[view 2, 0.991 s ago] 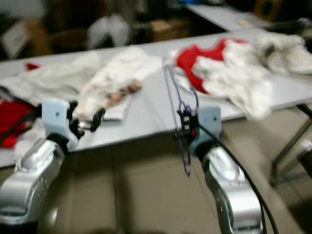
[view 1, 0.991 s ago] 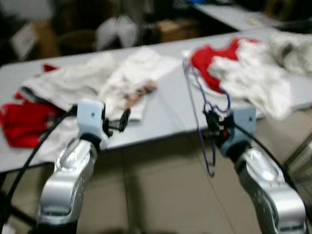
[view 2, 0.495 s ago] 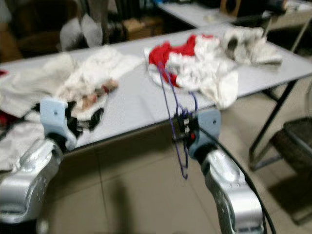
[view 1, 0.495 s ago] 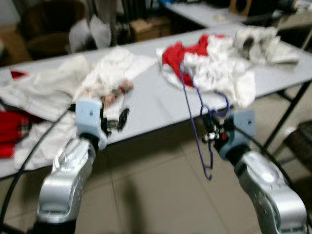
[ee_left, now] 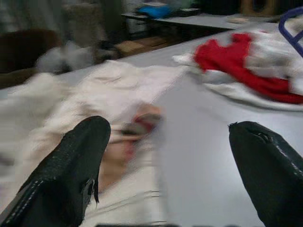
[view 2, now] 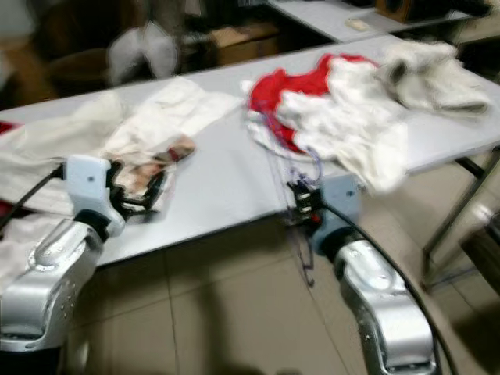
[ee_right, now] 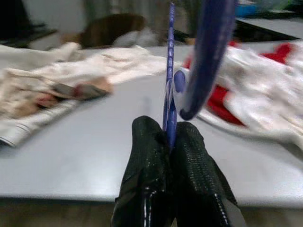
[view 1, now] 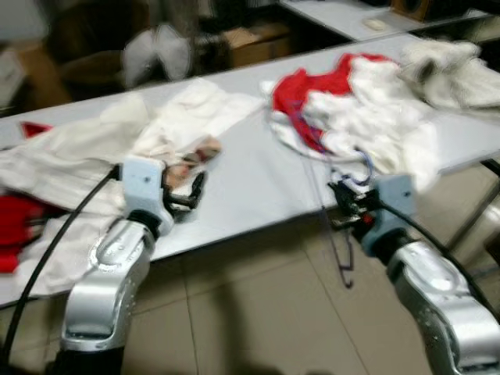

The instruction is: Hang hanger

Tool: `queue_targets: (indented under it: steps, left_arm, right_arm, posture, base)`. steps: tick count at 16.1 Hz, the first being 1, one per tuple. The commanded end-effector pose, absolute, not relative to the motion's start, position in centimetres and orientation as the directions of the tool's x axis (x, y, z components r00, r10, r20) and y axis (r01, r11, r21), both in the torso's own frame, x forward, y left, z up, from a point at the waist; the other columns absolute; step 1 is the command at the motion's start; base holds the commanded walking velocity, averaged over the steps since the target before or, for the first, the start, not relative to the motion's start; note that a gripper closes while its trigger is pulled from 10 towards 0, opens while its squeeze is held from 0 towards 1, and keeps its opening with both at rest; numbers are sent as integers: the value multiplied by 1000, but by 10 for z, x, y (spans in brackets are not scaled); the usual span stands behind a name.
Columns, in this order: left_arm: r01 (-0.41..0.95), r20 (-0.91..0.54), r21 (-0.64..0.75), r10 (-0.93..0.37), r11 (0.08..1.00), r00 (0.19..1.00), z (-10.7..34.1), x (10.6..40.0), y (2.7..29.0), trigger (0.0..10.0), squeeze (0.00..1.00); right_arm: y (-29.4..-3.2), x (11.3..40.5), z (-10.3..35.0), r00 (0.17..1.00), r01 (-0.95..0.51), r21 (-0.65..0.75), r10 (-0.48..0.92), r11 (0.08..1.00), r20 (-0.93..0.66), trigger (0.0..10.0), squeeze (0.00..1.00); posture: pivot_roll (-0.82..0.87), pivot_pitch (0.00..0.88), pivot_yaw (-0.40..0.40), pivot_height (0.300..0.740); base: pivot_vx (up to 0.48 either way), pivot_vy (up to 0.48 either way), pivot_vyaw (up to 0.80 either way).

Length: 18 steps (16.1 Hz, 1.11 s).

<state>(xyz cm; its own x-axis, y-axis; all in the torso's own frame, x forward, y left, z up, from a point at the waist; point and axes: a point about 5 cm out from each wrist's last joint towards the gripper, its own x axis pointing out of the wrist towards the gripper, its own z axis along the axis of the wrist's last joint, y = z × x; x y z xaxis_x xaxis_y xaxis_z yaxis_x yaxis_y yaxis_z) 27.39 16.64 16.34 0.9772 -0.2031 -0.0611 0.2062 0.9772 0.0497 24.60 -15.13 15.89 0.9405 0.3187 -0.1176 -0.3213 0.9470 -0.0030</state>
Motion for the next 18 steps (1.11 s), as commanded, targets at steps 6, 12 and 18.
queue_targets:
  steps: [6, 12, 18]
  left_arm:
    - [186, -86, 114, -176, 976, 981, 160, 283, 185, 10000, 0]
    - [287, -203, 338, -229, 896, 952, 157, 320, 212, 10000, 357]
    - [392, -308, 406, -281, 825, 909, 151, 362, 218, 10000, 0]
  right_arm:
    - [-145, 246, 163, 935, -342, 15, 342, 940, -93, 10000, 0]
    - [-146, 248, 163, 938, -337, -11, 335, 942, -86, 10000, 0]
    - [-148, 251, 165, 949, -312, -40, 308, 949, -70, 10000, 0]
  posture:
    - [-164, 0, 75, 740]
    - [-170, 0, 91, 740]
    - [-191, 0, 126, 740]
  base:
    - [206, 0, 133]
    - [0, 0, 0]
    - [0, 0, 0]
